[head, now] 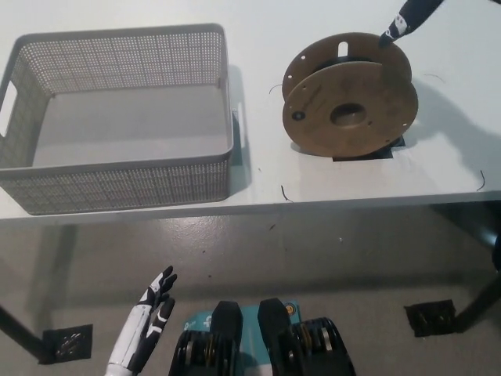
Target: Use the right hand to pick up a 3d printing filament and place it into a container on the left side
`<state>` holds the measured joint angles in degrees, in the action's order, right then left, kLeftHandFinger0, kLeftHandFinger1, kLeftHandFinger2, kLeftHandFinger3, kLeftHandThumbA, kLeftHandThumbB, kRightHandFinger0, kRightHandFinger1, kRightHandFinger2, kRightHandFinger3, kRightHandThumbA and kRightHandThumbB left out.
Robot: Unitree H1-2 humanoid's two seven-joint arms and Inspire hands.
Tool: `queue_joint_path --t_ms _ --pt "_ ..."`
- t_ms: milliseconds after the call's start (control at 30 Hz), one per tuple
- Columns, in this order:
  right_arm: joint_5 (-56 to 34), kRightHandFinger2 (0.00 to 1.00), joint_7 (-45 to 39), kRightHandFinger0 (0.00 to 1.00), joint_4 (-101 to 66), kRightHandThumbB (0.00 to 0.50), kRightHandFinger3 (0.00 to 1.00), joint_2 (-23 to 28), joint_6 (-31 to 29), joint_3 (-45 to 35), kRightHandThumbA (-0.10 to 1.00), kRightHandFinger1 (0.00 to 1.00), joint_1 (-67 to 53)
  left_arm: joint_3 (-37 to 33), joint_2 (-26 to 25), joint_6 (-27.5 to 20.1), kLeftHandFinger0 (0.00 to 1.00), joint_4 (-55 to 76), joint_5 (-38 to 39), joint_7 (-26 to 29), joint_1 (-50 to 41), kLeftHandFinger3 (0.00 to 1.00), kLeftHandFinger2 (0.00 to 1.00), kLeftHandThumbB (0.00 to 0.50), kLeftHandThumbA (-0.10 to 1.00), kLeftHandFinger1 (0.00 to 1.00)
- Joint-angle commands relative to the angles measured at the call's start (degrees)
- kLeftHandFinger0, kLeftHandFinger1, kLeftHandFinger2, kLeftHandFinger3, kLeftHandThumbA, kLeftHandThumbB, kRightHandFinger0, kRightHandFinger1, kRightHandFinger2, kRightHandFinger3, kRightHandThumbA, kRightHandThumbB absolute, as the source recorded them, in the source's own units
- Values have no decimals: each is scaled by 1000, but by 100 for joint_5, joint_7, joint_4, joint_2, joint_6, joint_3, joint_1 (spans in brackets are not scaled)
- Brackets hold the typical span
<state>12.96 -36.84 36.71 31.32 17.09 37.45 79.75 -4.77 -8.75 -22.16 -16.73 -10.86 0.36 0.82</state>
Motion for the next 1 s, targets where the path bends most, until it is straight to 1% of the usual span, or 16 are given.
queue_joint_path --t_ms 0,33,100,167,267,333,367,500,600,633,700,767,867,900,933,967 --pt "743 1000 -1016 1000 1008 496 1000 -279 218 447 1000 1000 1315 -60 -121 -477 1000 108 -113 63 68 1000 1000 320 1000 1000" --pt "795 1000 -1063 1000 1155 496 1000 -351 164 526 1000 1000 1391 -57 -120 -477 1000 111 -102 52 66 1000 1000 320 1000 1000" --pt "714 1000 -1177 1000 1417 440 1000 -470 -32 528 1000 1000 1504 -51 -120 -476 1000 108 -109 43 82 1000 1000 323 1000 1000" --pt "707 1000 -1238 1000 1888 455 1000 -668 -156 547 1000 1000 1666 -44 -125 -476 1000 112 -129 39 93 1000 1000 325 1000 1000" --pt "812 1000 -1425 1000 2222 435 1000 -838 -271 641 1000 1000 1852 -48 -126 -476 1000 110 -111 13 98 1000 1000 313 1000 1000" --pt "854 1000 -1542 1000 2384 436 1000 -914 -213 661 1000 1000 1937 -43 -128 -475 1000 120 -88 -12 92 1000 1000 304 1000 1000" --pt "991 1000 -1640 1000 2528 471 1000 -990 -216 780 1000 1000 2026 -56 -133 -476 1000 120 -129 12 92 1000 1000 294 1000 1000" --pt "1055 1000 -1832 1000 2769 483 1000 -1137 -240 799 1000 1000 2075 -88 -141 -477 1000 97 -89 15 84 1000 1000 316 1000 1000" --pt "1144 1000 -1762 1000 2965 444 1000 -1290 -76 778 1000 1000 2039 -78 -170 -476 1000 108 -81 24 76 1000 1000 313 1000 1000" --pt "1134 1000 -1762 1000 3063 418 1000 -1334 -114 730 1000 1000 2014 -69 -174 -476 1000 118 -70 17 62 1000 1000 316 1000 1000" --pt "1163 1000 -1745 1000 3176 394 1000 -1391 -248 717 1000 1000 1964 -70 -178 -476 1000 131 -68 20 33 1000 1000 314 1000 1000" --pt "1248 1000 -1513 1000 3339 397 1000 -1465 -445 712 1000 1000 1872 -79 -182 -477 1000 110 -58 29 54 1000 1000 313 1000 1000" --pt "1296 1000 -1553 1000 3635 389 1000 -1569 -839 732 1000 1000 1785 -89 -179 -477 1000 115 -27 25 48 1000 1000 317 1000 1000" --pt "1315 1000 -1530 1000 3710 390 1000 -1603 -901 736 1000 1000 1753 -87 -180 -477 1000 129 -16 15 44 1000 1000 316 1000 1000" --pt "1378 1000 -1516 1000 3807 412 1000 -1660 -840 773 1000 1000 1726 -97 -183 -477 1000 137 -38 35 35 1000 1000 317 1000 1000" --pt "1372 1000 -1456 1000 3923 402 1000 -1717 -863 731 1000 1000 1664 -98 -186 -477 1000 149 -71 44 29 1000 1000 318 1000 1000"
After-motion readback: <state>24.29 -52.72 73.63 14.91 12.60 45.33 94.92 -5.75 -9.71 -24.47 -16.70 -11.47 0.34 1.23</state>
